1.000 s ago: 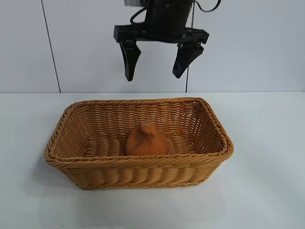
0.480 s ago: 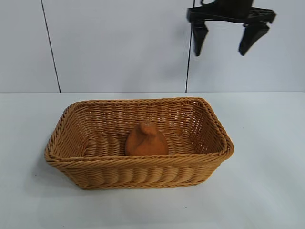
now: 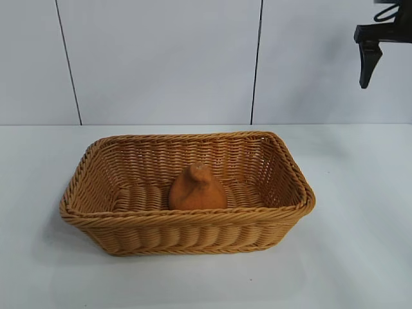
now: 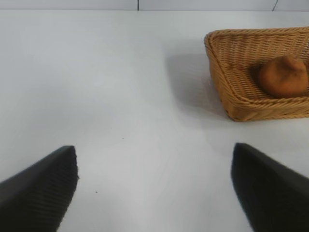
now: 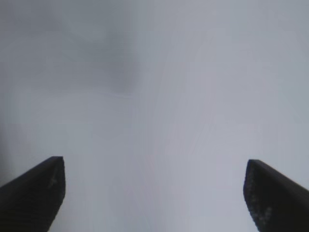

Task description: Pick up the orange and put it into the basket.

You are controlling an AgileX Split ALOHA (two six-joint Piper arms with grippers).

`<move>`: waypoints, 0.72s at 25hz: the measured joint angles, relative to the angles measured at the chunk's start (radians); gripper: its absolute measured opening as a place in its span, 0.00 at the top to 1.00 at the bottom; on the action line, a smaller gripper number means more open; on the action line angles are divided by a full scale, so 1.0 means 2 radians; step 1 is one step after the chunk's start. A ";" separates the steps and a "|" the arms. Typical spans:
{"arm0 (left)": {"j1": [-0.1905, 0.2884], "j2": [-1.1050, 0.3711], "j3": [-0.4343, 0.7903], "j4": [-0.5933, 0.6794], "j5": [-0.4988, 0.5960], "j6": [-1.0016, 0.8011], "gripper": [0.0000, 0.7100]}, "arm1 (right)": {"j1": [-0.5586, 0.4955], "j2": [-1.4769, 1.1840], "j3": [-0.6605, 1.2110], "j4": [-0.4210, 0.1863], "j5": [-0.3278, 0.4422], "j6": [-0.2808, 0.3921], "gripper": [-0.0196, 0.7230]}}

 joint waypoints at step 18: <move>0.000 0.000 0.000 0.000 0.000 0.000 0.13 | 0.012 -0.443 0.477 0.032 0.005 -0.015 0.04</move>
